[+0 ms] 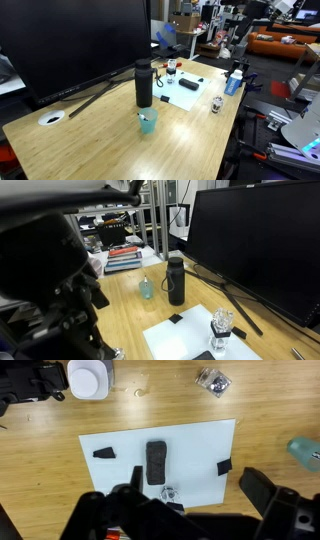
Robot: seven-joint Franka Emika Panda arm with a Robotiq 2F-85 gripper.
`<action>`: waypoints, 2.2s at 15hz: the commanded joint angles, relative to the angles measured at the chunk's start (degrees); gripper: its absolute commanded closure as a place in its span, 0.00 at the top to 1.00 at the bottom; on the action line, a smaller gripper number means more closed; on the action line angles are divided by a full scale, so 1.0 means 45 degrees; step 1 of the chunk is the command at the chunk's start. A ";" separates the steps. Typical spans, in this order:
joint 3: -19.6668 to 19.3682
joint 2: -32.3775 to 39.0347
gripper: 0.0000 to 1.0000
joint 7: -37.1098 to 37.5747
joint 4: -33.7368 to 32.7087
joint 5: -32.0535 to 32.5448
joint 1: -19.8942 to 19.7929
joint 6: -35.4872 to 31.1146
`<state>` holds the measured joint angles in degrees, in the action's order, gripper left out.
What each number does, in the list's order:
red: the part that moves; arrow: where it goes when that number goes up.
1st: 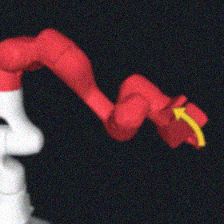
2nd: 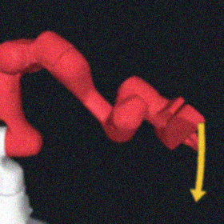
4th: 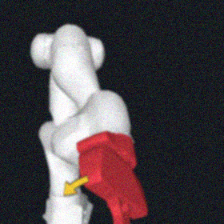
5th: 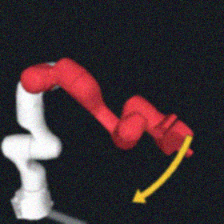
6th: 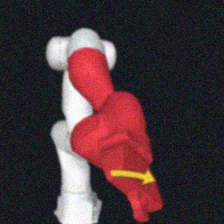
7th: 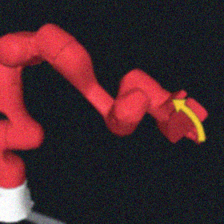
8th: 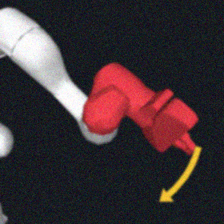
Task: Place the shorter glass bottle between the cup and the whiteboard
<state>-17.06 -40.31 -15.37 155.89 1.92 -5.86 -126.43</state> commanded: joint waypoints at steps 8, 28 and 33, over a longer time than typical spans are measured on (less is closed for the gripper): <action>0.0199 0.0035 1.00 -0.0116 -0.0024 -0.0178 -0.0179 0.0034; 0.0144 0.1504 1.00 -0.4275 0.1051 -0.0029 0.0912 0.4044; 0.0839 0.2824 1.00 -0.5881 0.1238 0.0371 0.1777 0.4431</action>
<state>-15.60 -30.97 -37.82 161.50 1.42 1.34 -106.70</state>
